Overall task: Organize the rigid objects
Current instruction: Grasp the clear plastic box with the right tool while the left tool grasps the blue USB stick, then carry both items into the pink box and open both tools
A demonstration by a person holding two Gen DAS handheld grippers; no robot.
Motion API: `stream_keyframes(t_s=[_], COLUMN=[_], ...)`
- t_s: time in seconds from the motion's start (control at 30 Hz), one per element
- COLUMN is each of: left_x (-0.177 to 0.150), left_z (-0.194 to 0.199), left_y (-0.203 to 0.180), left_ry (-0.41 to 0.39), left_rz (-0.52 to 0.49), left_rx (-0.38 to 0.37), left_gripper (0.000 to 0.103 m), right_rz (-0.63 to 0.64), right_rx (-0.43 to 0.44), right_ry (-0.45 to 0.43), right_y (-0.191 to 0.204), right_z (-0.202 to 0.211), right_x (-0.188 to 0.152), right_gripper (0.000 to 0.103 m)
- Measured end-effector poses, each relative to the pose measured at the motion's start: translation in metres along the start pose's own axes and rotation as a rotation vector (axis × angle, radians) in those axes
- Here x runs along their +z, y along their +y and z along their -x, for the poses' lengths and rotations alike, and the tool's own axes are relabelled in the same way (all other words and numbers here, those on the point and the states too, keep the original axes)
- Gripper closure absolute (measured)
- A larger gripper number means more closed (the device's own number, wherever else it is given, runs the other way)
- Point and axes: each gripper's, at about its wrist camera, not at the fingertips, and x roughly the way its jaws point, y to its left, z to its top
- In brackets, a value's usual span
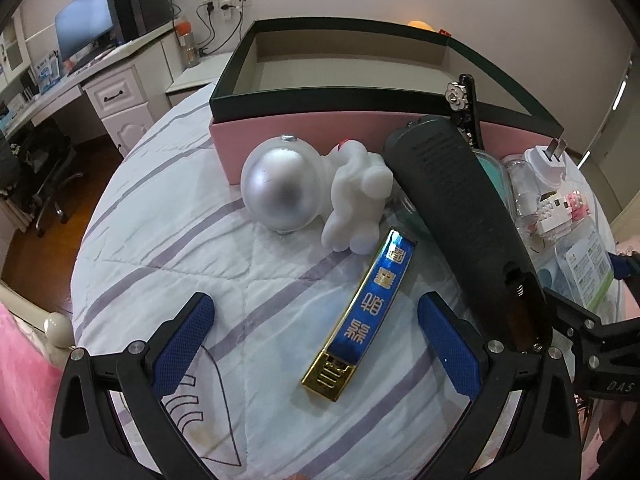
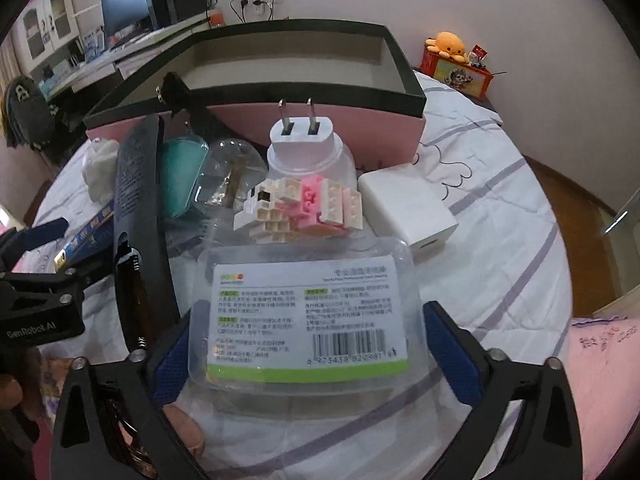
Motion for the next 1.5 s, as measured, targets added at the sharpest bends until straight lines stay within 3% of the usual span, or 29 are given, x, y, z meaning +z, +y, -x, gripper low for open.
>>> stream_keyframes(t_s=[0.1, 0.2, 0.23, 0.27, 0.53, 0.73, 0.97, 1.5], left_x=[0.001, 0.003, 0.002, 0.002, 0.001, -0.006, -0.013, 0.019], left_z=[0.001, 0.003, 0.005, 0.007, 0.013, 0.021, 0.047, 0.082], left_y=[-0.002, -0.003, -0.004, -0.004, 0.002, 0.013, 0.021, 0.025], left_ry=[-0.009, -0.021, -0.026, -0.028, -0.011, -0.007, -0.054, -0.17], left_rz=[0.002, -0.014, -0.018, -0.017, 0.02, 0.06, 0.07, 0.058], left_rx=[-0.008, -0.015, -0.022, -0.035, -0.124, -0.17, -0.161, -0.178], left_gripper=[0.005, 0.024, 0.042, 0.051, 0.087, 0.088, 0.088, 0.088], right_rz=[0.002, -0.013, -0.019, -0.026, -0.056, -0.058, -0.063, -0.017], right_rx=[0.002, 0.019, 0.021, 0.023, 0.04, 0.056, 0.077, 0.109], right_ry=[-0.011, -0.022, -0.025, -0.028, -0.055, -0.075, -0.097, -0.185], right_y=[0.001, -0.001, -0.002, -0.004, -0.005, -0.004, 0.002, 0.016], right_z=[0.001, 0.005, 0.006, 0.007, 0.021, 0.034, 0.05, 0.074], right_x=[-0.001, -0.005, -0.005, -0.006, -0.008, -0.011, -0.016, 0.017], right_gripper=[0.01, 0.01, 0.01, 0.01, 0.01, 0.011, 0.011, 0.01])
